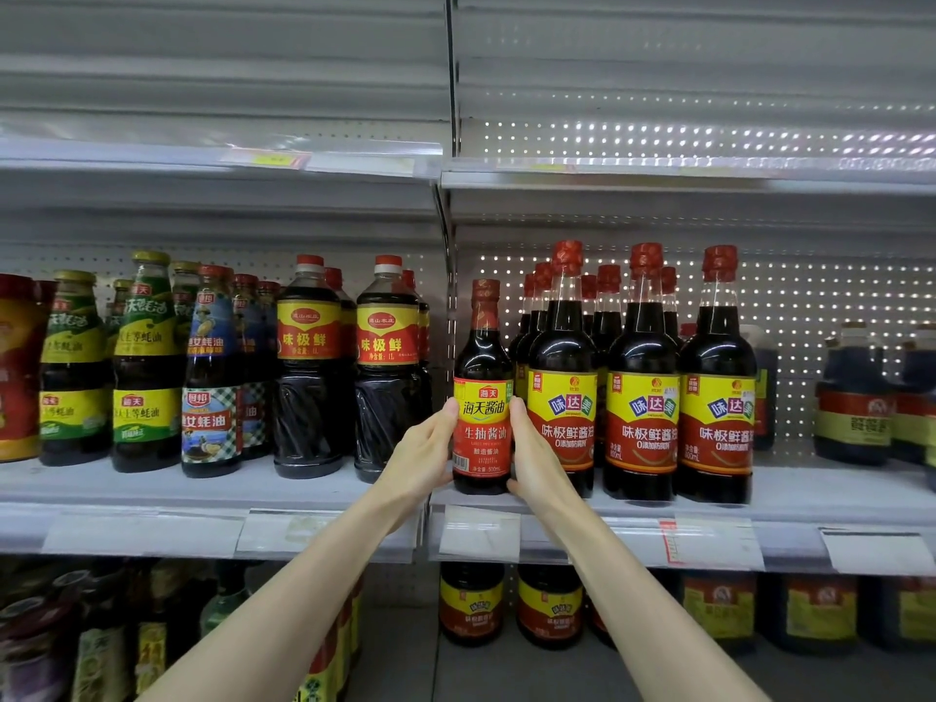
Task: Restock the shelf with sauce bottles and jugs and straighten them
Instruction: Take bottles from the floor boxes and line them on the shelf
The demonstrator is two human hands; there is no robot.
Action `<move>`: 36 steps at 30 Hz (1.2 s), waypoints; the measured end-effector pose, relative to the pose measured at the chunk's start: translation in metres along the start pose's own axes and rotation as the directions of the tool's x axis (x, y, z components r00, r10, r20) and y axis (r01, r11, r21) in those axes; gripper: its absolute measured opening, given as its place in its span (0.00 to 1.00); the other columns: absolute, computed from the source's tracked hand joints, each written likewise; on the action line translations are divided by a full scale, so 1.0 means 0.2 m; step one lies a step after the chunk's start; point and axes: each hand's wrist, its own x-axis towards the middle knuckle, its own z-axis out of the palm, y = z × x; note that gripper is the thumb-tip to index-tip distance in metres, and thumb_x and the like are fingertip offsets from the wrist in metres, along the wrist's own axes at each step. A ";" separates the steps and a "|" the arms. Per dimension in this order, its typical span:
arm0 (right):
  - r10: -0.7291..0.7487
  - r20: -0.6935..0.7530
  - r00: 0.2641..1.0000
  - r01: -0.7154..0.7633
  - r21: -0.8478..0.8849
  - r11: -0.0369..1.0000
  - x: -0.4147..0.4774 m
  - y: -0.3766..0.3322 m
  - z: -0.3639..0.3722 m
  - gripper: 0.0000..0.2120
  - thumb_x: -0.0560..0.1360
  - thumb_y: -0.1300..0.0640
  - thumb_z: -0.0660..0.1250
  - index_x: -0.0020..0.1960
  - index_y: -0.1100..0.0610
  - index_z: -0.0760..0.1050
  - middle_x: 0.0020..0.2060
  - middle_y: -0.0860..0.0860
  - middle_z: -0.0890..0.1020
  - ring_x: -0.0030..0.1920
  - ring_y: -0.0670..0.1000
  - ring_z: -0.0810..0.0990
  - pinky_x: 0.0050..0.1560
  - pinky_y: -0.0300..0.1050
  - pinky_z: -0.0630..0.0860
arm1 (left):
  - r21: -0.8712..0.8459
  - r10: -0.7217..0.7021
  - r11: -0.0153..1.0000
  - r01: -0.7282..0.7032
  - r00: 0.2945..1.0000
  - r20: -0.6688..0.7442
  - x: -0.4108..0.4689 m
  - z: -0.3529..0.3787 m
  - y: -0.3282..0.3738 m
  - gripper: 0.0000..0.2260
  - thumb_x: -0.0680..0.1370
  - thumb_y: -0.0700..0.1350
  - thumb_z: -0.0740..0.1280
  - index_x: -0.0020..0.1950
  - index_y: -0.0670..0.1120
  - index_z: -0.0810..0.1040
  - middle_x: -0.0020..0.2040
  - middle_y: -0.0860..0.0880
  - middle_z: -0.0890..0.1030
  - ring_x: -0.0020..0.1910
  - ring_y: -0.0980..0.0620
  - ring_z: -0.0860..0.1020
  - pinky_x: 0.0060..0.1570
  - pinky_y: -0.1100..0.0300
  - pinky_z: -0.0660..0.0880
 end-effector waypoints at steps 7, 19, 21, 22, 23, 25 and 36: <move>-0.003 -0.004 1.000 0.003 -0.040 0.999 0.01 0.00 0.02 0.25 0.81 0.37 0.46 0.73 0.45 0.64 0.61 0.46 0.76 0.62 0.48 0.74 0.63 0.49 0.69 | 0.014 -0.007 1.000 0.007 1.000 0.005 0.00 -0.01 0.01 0.16 0.82 0.58 0.50 0.61 0.56 0.74 0.49 0.60 0.79 0.52 0.60 0.77 0.44 0.64 0.74; -0.103 0.025 0.994 0.104 -0.065 0.992 -0.17 -0.12 -0.08 0.15 0.83 0.45 0.52 0.67 0.45 0.67 0.49 0.38 0.73 0.50 0.39 0.72 0.56 0.38 0.71 | 0.148 0.107 0.984 -0.094 0.991 -0.081 -0.14 0.00 0.12 0.18 0.82 0.55 0.57 0.69 0.50 0.72 0.55 0.58 0.78 0.53 0.63 0.75 0.54 0.62 0.73; -0.128 0.018 0.992 0.129 -0.076 0.989 -0.22 -0.14 -0.14 0.10 0.83 0.47 0.53 0.62 0.44 0.67 0.48 0.37 0.73 0.49 0.38 0.73 0.48 0.32 0.70 | 0.182 0.120 0.978 -0.100 0.988 -0.098 -0.18 0.03 0.14 0.22 0.80 0.59 0.59 0.71 0.51 0.71 0.63 0.53 0.77 0.61 0.56 0.75 0.64 0.53 0.71; -0.146 0.013 0.989 0.146 -0.088 0.985 -0.26 -0.16 -0.18 0.12 0.83 0.47 0.54 0.64 0.45 0.68 0.51 0.38 0.74 0.52 0.39 0.74 0.51 0.33 0.71 | 0.198 0.123 0.975 -0.102 0.988 -0.098 -0.21 0.05 0.15 0.24 0.79 0.61 0.60 0.72 0.52 0.70 0.65 0.52 0.77 0.63 0.54 0.74 0.66 0.50 0.70; -0.165 0.008 0.986 0.165 -0.105 0.981 -0.28 -0.17 -0.21 0.16 0.82 0.46 0.55 0.68 0.48 0.68 0.56 0.41 0.75 0.58 0.43 0.74 0.58 0.38 0.72 | 0.208 0.127 0.973 -0.105 0.987 -0.097 -0.24 0.08 0.17 0.24 0.78 0.61 0.61 0.72 0.53 0.69 0.65 0.51 0.76 0.63 0.54 0.74 0.66 0.50 0.70; -0.186 -0.003 0.983 0.183 -0.138 0.973 -0.35 -0.18 -0.29 0.22 0.81 0.45 0.57 0.72 0.52 0.67 0.65 0.46 0.74 0.65 0.47 0.73 0.67 0.47 0.70 | 0.228 0.156 0.965 -0.129 0.982 -0.104 -0.30 0.16 0.21 0.22 0.79 0.57 0.62 0.72 0.52 0.69 0.62 0.52 0.77 0.60 0.56 0.75 0.61 0.57 0.72; -0.129 -0.042 0.991 0.120 -0.178 0.977 -0.84 -0.04 -0.97 0.22 0.77 0.45 0.64 0.68 0.52 0.71 0.60 0.49 0.78 0.60 0.49 0.77 0.63 0.50 0.74 | 0.187 0.082 0.981 -0.058 0.989 -0.122 -0.79 0.83 0.19 0.24 0.78 0.54 0.65 0.72 0.50 0.68 0.57 0.53 0.76 0.54 0.58 0.76 0.53 0.61 0.73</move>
